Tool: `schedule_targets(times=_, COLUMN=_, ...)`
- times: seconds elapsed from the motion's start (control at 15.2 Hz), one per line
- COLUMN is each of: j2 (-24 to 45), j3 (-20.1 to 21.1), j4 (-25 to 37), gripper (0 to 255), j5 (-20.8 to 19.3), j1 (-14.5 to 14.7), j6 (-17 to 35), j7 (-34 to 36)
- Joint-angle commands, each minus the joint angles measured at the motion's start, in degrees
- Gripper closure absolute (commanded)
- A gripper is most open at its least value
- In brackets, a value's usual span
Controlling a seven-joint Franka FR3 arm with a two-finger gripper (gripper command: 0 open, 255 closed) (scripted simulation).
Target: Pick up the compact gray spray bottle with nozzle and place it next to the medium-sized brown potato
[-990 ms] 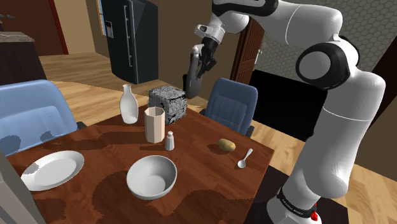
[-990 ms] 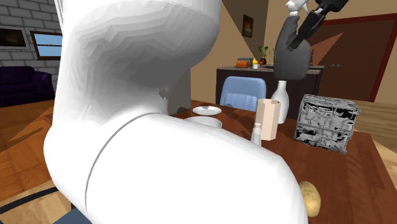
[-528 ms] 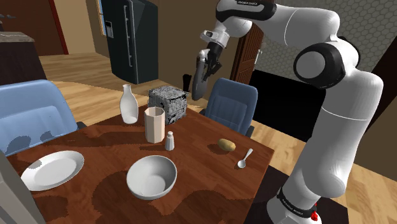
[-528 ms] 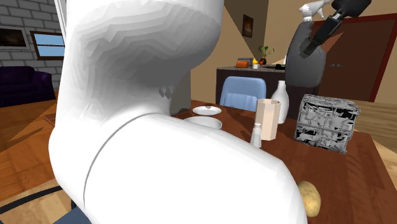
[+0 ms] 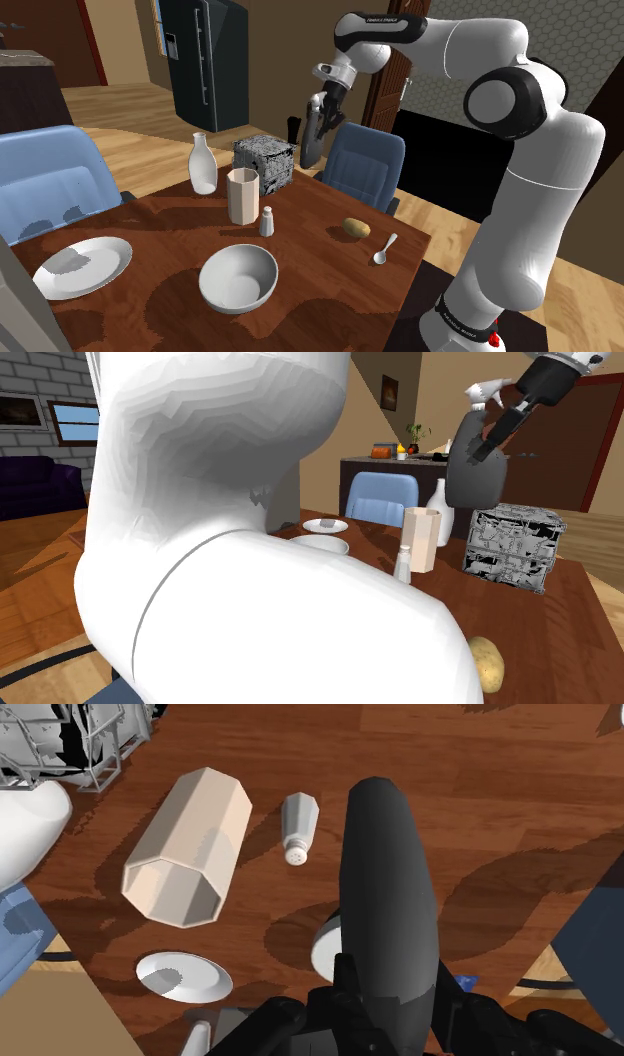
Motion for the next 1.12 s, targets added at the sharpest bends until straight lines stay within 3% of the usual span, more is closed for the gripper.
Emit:
schedule_targets(times=0.0, j2=-0.3, j3=0.0, j4=-1.8, gripper=255, j5=-0.1, j1=0.1, j6=1.4, j7=-0.7)
schedule_targets(times=1.06, j2=1.1, j3=0.4, j4=-12.0, gripper=255, j5=0.9, j1=0.7, j6=11.5, j7=-6.1)
